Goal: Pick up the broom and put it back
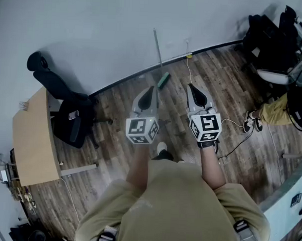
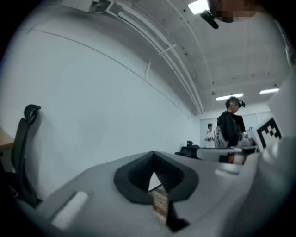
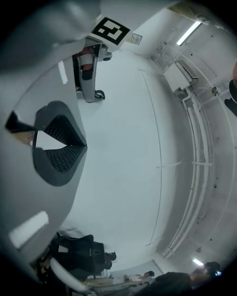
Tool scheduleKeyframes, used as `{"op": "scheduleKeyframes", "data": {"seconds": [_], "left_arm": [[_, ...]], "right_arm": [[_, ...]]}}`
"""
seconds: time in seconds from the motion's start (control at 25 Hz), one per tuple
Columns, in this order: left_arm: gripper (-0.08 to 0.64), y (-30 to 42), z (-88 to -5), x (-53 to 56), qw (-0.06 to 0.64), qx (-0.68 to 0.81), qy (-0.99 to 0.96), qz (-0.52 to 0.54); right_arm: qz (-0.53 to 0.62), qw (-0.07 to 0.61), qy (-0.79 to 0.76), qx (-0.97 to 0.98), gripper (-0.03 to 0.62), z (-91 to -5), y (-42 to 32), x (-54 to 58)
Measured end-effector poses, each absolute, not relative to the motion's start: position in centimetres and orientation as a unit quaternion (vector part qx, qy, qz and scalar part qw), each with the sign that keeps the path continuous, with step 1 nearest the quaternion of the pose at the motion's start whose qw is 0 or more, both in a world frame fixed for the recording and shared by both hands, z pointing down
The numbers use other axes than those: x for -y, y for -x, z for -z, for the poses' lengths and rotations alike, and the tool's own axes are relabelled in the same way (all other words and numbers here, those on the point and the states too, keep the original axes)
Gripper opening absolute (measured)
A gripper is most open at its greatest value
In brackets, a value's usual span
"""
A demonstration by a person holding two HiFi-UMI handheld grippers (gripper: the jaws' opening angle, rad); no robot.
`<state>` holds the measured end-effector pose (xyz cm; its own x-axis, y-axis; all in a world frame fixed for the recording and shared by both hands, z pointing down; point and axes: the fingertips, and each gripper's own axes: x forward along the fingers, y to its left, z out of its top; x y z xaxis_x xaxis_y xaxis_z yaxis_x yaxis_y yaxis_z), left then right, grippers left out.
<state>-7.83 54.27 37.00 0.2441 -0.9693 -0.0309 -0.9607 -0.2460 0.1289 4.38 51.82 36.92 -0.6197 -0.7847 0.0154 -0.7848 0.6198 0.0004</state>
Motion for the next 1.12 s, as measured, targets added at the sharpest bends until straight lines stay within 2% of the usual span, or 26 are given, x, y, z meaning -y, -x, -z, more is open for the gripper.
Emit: {"op": "scheduleKeyframes", "data": {"seconds": [0.28,0.52,0.84,1.12], "left_arm": [[0.002,14.0,-36.4,-49.7,0.023,0.612,-0.789,0.042],[0.002,17.6,-38.7,-46.8,0.048,0.615,-0.786,0.042],[0.002,18.6,-39.9,-39.8,0.054,0.63,-0.774,0.03],[0.002,18.8,-36.5,-27.6,0.022,0.653,-0.757,0.022]], "right_arm": [[-0.012,0.012,-0.434,0.901,0.005,-37.0,2.7,-47.4],[-0.035,0.029,-0.424,0.905,0.005,-39.7,7.0,-44.7],[-0.067,0.015,-0.394,0.917,0.005,-40.7,8.2,-35.9],[-0.044,-0.026,-0.343,0.938,0.005,-36.1,10.2,-23.4]]}}
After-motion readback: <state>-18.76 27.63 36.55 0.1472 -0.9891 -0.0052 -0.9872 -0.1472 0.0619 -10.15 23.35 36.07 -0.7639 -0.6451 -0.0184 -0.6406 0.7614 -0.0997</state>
